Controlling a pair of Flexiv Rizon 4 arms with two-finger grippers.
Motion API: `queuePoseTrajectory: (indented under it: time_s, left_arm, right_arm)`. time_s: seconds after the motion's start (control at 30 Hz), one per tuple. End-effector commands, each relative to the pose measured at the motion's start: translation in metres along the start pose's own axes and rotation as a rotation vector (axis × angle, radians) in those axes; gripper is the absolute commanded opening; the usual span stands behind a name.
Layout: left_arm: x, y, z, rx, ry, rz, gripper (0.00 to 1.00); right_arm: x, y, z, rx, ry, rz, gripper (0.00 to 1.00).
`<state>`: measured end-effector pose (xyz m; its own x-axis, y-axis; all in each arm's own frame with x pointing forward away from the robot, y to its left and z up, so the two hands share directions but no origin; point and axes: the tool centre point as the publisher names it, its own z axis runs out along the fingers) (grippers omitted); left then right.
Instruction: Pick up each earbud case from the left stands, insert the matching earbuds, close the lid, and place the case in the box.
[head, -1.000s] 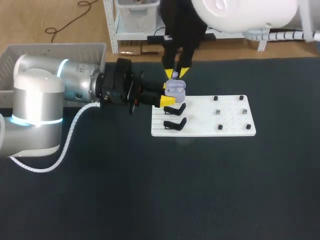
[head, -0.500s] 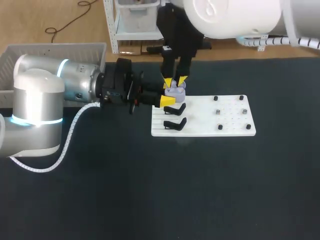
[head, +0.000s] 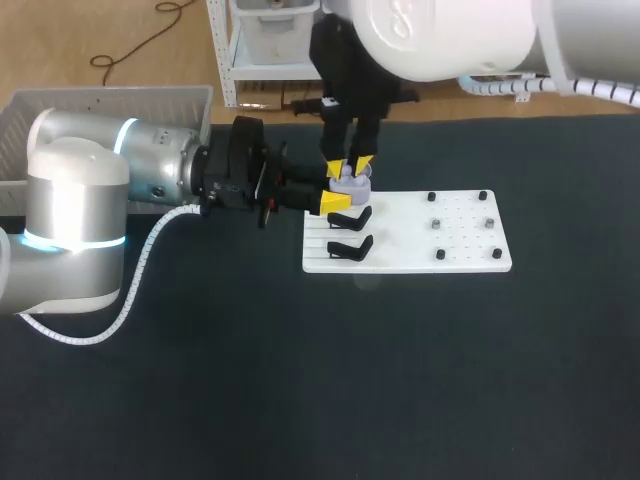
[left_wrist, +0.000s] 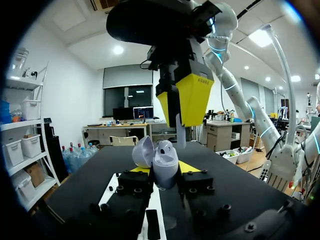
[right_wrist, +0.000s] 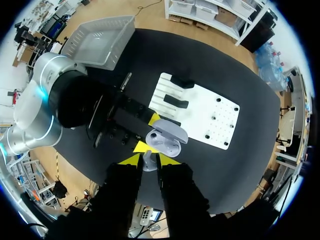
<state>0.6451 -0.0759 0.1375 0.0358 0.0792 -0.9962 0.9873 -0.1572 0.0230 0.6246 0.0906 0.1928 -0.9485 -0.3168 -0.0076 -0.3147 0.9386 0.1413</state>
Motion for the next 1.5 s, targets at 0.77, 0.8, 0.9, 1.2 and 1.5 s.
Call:
queuePoseTrajectory:
  time_s: [0.77, 0.8, 0.9, 1.2, 1.5]
  left_arm:
    - [0.000, 0.001, 0.000, 0.002, 0.001, -0.001, 0.00]
    - [0.000, 0.001, 0.000, 0.002, 0.001, -0.001, 0.00]
    - [0.000, 0.001, 0.000, 0.002, 0.001, -0.001, 0.00]
    - [0.000, 0.001, 0.000, 0.002, 0.001, -0.001, 0.00]
    - [0.000, 0.001, 0.000, 0.002, 0.001, -0.001, 0.00]
  right_arm:
    - [-0.009, -0.004, 0.008, 0.015, -0.034, 0.022, 0.00]
    - [-0.009, -0.004, 0.008, 0.015, -0.035, 0.022, 0.00]
    - [-0.010, -0.004, 0.009, 0.017, -0.038, 0.022, 0.00]
    - [-0.010, -0.004, 0.011, 0.016, -0.036, 0.026, 0.00]
    - [-0.012, -0.004, 0.014, 0.014, -0.033, 0.026, 0.00]
